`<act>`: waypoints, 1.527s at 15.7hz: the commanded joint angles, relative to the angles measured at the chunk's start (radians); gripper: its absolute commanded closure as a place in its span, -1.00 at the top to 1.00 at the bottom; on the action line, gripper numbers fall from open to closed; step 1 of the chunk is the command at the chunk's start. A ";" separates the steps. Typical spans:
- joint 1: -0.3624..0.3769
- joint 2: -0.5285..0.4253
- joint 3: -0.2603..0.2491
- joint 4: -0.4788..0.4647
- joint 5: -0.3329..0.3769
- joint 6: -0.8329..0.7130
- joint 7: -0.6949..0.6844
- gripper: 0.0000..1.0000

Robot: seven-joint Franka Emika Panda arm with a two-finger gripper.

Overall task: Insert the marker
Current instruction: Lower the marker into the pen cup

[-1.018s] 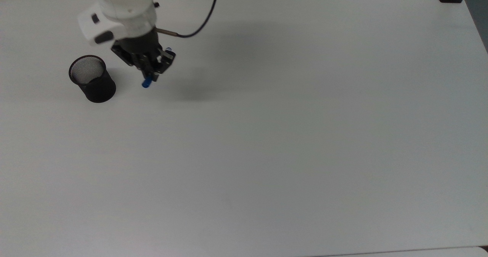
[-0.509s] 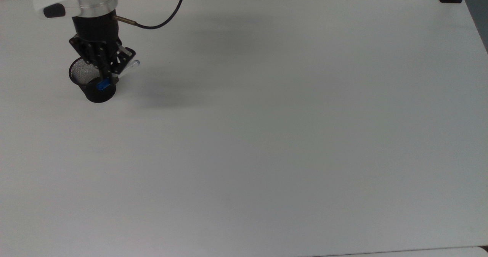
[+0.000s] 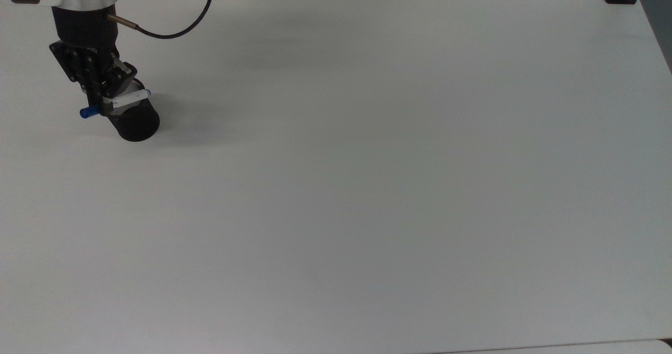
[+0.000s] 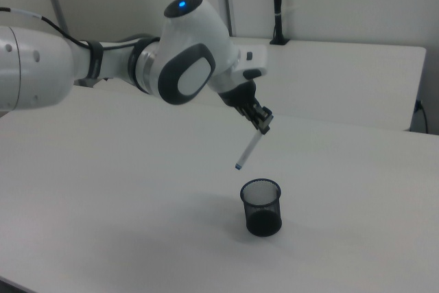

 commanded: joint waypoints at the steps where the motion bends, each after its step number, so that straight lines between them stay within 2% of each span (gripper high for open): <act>1: -0.017 -0.054 0.001 -0.130 -0.029 0.108 -0.015 -0.82; 4: -0.040 -0.054 0.001 -0.154 -0.056 0.128 -0.016 -0.82; 7: -0.064 -0.053 0.002 -0.184 -0.065 0.212 -0.016 -0.82; 14: -0.070 -0.062 0.001 -0.185 -0.065 0.217 -0.015 -0.82; 21: -0.069 -0.069 0.001 -0.237 -0.067 0.217 -0.018 -0.80; 23: -0.069 -0.069 0.001 -0.254 -0.068 0.217 -0.018 -0.69; 24: -0.069 -0.069 0.001 -0.256 -0.068 0.217 -0.018 -0.52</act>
